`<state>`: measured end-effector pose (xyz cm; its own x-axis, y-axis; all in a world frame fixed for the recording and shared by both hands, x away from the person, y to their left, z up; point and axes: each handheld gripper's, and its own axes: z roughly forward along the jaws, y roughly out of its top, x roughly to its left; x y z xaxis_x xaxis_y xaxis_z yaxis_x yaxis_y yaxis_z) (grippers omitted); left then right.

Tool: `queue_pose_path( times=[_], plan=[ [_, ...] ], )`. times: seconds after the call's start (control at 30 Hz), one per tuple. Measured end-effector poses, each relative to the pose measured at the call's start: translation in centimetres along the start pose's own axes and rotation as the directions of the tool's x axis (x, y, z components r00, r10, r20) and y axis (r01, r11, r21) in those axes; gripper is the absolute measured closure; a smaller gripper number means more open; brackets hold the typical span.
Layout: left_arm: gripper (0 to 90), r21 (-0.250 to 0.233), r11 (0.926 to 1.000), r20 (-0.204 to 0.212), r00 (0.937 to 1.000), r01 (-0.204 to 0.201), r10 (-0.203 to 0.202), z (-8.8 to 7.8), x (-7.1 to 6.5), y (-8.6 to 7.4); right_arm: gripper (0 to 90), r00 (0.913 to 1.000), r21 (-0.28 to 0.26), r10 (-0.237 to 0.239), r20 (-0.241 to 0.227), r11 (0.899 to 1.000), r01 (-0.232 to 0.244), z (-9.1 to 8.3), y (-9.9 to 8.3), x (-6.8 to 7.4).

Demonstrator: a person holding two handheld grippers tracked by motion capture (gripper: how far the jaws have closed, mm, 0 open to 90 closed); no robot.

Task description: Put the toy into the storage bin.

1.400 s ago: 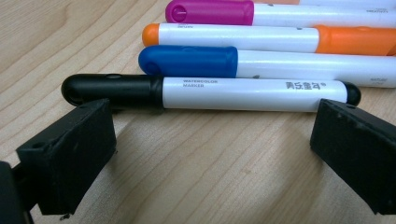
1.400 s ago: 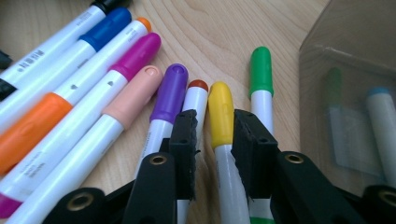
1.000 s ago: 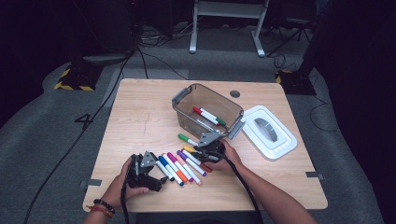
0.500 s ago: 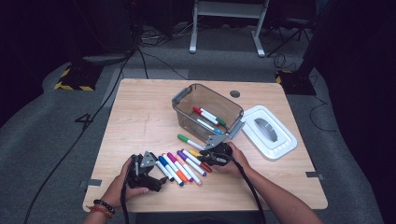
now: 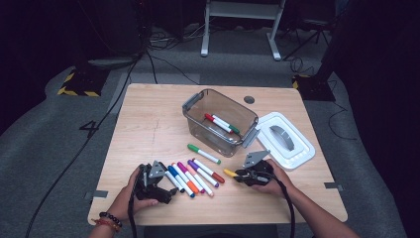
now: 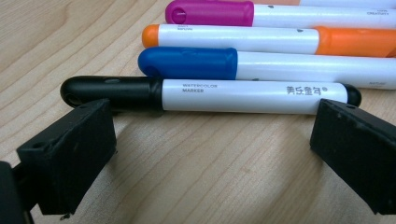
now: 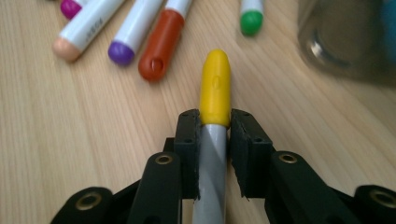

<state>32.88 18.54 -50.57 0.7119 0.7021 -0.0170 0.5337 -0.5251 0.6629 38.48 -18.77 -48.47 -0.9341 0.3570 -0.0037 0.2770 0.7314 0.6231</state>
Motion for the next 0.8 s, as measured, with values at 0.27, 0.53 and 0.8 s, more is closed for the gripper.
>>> queue_pose_path(
  times=[0.27, 0.53, 0.8],
  plan=[
    [0.6, 0.000, 1.0000, 0.000, 1.0000, -0.001, 0.001, 0.0, 0.0, 0.0, 72.7, 0.9998, 0.007, 0.014, -0.013, 1.000, -0.014, -1.7, -2.0, 0.0],
    [0.6, 0.000, 1.0000, 0.001, 1.0000, -0.001, 0.001, 0.0, 0.0, 0.0, 63.0, 1.0000, -0.026, -0.003, -0.003, 1.000, 0.003, -1.0, -1.7, 0.3],
    [0.5, 0.000, 1.0000, 0.001, 1.0000, -0.001, 0.001, 0.0, 0.0, 0.0, 74.4, 0.9995, -0.048, -0.022, 0.020, 0.999, 0.023, -0.8, -1.6, 0.4]
  ],
)
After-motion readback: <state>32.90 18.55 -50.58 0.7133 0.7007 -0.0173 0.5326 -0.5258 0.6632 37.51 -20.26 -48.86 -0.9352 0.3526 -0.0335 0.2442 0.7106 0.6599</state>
